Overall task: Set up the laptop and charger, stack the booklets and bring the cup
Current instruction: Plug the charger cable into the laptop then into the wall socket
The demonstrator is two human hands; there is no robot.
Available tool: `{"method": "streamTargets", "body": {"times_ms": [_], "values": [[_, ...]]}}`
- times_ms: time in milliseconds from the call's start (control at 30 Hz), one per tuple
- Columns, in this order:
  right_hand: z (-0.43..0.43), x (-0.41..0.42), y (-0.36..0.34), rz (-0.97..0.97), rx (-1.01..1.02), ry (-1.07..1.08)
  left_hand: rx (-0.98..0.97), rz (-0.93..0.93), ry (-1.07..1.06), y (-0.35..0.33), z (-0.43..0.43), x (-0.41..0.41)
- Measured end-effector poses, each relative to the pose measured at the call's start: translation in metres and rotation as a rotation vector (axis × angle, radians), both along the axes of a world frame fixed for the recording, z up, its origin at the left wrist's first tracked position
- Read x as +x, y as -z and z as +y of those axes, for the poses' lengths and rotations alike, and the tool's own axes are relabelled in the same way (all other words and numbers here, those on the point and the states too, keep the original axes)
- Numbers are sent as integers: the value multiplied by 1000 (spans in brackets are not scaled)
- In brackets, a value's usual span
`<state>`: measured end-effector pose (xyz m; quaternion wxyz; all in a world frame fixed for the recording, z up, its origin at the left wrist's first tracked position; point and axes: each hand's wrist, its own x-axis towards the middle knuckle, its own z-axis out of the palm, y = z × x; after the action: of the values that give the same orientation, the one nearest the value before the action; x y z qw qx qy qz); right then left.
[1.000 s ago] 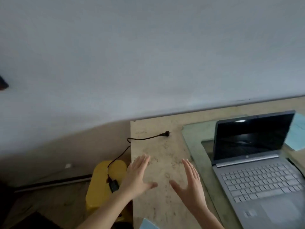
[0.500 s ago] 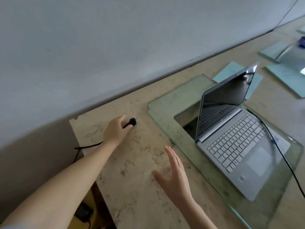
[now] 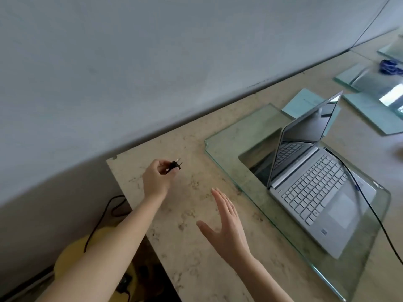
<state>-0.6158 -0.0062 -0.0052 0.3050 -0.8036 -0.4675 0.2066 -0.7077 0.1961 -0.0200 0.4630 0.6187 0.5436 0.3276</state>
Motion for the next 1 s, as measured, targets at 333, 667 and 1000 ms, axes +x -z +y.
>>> {"method": "streamTargets", "body": {"times_ms": [333, 667, 1000], "values": [[47, -98, -58, -49, 93, -288, 70, -155, -175, -64, -56, -171], [66, -249, -93, -47, 229, -720, 112, -221, -712, -97, -126, -356], [128, -351, -56, -75, 133, -845, 93, -293, -915, -57, -119, -477]]}}
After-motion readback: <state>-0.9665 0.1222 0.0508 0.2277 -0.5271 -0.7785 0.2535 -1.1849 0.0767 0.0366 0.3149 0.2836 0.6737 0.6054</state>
